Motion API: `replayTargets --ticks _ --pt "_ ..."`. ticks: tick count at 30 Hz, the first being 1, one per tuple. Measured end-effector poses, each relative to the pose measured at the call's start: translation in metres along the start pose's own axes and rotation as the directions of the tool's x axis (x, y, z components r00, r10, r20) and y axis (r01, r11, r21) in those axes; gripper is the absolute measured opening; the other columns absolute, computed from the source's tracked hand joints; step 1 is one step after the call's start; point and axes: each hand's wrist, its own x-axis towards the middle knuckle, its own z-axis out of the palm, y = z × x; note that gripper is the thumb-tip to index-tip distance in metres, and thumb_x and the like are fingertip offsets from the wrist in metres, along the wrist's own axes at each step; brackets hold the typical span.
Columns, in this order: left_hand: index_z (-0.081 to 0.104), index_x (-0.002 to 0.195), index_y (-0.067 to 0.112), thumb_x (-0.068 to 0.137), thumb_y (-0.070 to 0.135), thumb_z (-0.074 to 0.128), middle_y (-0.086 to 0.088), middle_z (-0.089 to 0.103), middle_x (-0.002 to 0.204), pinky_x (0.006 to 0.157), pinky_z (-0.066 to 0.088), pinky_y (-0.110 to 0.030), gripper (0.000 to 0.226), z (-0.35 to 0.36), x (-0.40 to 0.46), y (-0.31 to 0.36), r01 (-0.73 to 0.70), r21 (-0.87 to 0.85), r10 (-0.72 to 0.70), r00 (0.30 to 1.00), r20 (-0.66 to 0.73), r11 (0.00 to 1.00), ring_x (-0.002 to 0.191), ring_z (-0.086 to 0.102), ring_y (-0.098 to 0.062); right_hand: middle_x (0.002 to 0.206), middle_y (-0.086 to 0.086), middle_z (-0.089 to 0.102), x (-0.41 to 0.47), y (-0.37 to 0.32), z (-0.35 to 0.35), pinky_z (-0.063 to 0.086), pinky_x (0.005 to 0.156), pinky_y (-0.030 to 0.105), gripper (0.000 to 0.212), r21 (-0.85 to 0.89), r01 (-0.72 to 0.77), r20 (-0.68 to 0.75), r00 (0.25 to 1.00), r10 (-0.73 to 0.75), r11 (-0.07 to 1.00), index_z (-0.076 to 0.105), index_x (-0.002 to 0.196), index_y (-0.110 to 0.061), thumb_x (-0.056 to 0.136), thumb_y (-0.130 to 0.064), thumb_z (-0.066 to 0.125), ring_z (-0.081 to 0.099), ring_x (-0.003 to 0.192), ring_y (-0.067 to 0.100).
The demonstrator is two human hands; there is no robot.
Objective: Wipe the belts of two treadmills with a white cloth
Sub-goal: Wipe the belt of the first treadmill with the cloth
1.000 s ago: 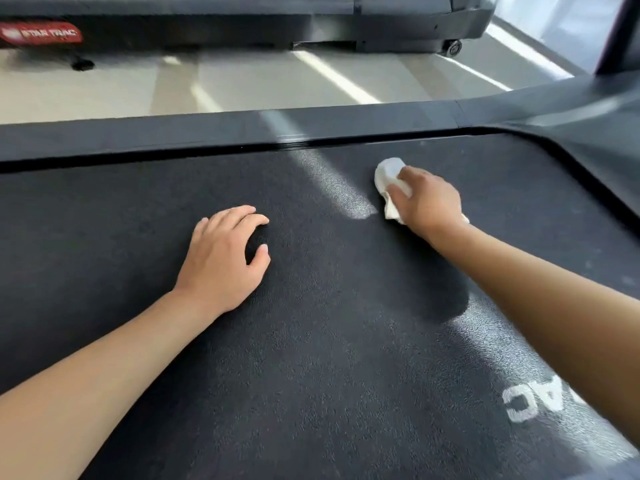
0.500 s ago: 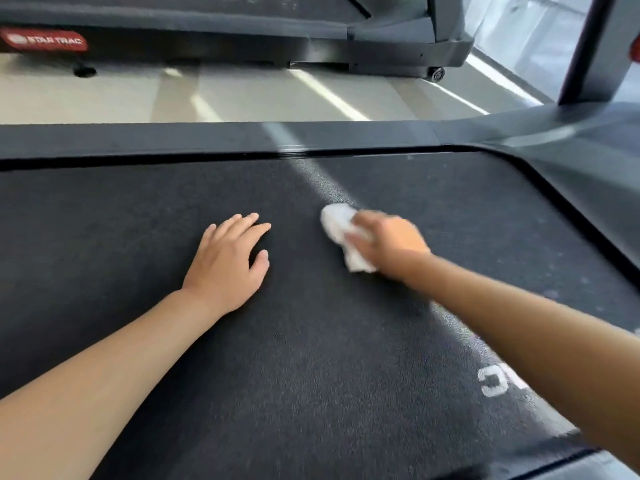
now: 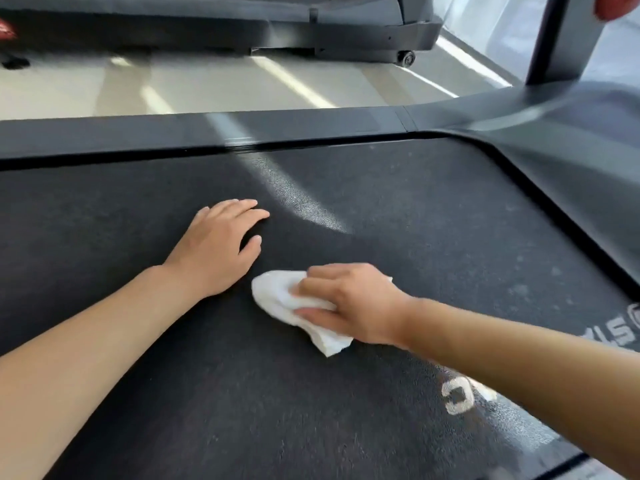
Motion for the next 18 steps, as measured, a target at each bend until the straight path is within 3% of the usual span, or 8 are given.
replayTargets --ticks 2,5,7,9,12,14,16,18 --pt "0.061 0.142 0.024 0.092 0.048 0.034 -0.001 0.054 0.153 0.118 0.035 -0.057 0.062 0.004 0.008 0.001 -0.001 0.009 0.001 0.999 -0.041 1.000 0.144 0.046 -0.026 0.100 -0.006 0.066 0.002 0.064 -0.021 0.051 0.078 0.033 0.024 -0.039 -0.322 -0.130 0.940 0.315 0.946 0.067 0.111 -0.027 0.096 -0.046 0.063 0.064 0.094 0.018" --pt "0.064 0.138 0.023 0.092 0.043 0.040 -0.001 0.058 0.148 0.116 0.037 -0.056 0.056 0.010 0.010 0.002 0.002 0.004 -0.001 0.993 -0.116 1.000 0.139 0.050 -0.026 0.115 0.002 0.070 -0.001 0.173 -0.063 0.046 0.085 0.037 0.033 -0.085 -0.769 -0.311 0.625 0.716 0.634 0.063 0.119 -0.028 0.096 -0.051 0.056 0.063 0.106 0.030" --pt "0.064 0.137 0.024 0.091 0.043 0.042 0.000 0.058 0.148 0.116 0.037 -0.055 0.055 0.010 0.010 0.002 0.002 0.001 -0.002 0.991 -0.132 1.000 0.138 0.050 -0.026 0.120 0.012 0.069 0.007 0.210 -0.076 0.046 0.085 0.039 0.039 -0.068 -0.877 -0.359 0.466 0.809 0.476 0.060 0.127 -0.023 0.097 -0.046 0.052 0.063 0.109 0.037" --pt "0.064 0.137 0.025 0.090 0.043 0.043 0.001 0.058 0.148 0.117 0.037 -0.054 0.055 0.010 0.012 0.000 0.004 -0.005 -0.004 0.991 -0.136 1.000 0.138 0.050 -0.026 0.119 0.017 0.068 0.032 0.214 -0.071 0.048 0.086 0.040 0.040 -0.048 -0.909 -0.365 0.402 0.839 0.415 0.059 0.129 -0.016 0.099 -0.039 0.048 0.063 0.110 0.038" --pt "0.063 0.138 0.026 0.090 0.043 0.043 0.002 0.056 0.150 0.119 0.035 -0.055 0.055 0.011 0.012 0.000 0.007 -0.009 -0.008 0.992 -0.130 1.000 0.140 0.048 -0.026 0.118 0.010 0.069 0.093 0.180 -0.054 0.048 0.086 0.038 0.037 -0.037 -0.851 -0.342 0.504 0.793 0.524 0.061 0.128 -0.020 0.100 -0.039 0.044 0.064 0.110 0.035" --pt "0.062 0.140 0.026 0.091 0.043 0.044 0.002 0.055 0.151 0.120 0.034 -0.054 0.055 0.011 0.013 -0.001 0.002 -0.014 -0.004 0.992 -0.125 1.000 0.141 0.047 -0.025 0.117 0.003 0.070 0.127 0.141 -0.037 0.049 0.089 0.036 0.037 -0.045 -0.727 -0.235 0.675 0.700 0.685 0.063 0.125 -0.026 0.096 -0.045 0.049 0.065 0.111 0.029" --pt "0.061 0.142 0.026 0.092 0.042 0.045 0.003 0.054 0.153 0.121 0.033 -0.053 0.055 0.011 0.012 -0.003 -0.004 -0.018 0.002 0.993 -0.119 1.000 0.143 0.046 -0.025 0.117 0.000 0.069 0.142 0.094 -0.019 0.050 0.087 0.035 0.035 -0.058 -0.486 -0.108 0.872 0.478 0.872 0.064 0.123 -0.026 0.096 -0.047 0.055 0.065 0.108 0.025" --pt "0.060 0.143 0.026 0.093 0.041 0.046 0.003 0.053 0.154 0.121 0.033 -0.052 0.054 0.011 0.011 -0.005 -0.018 -0.026 0.015 0.992 -0.122 0.999 0.144 0.045 -0.024 0.115 0.000 0.067 0.136 0.083 -0.014 0.050 0.082 0.036 0.038 -0.095 -0.247 -0.034 0.969 0.245 0.964 0.065 0.119 -0.020 0.099 -0.050 0.052 0.065 0.104 0.024"
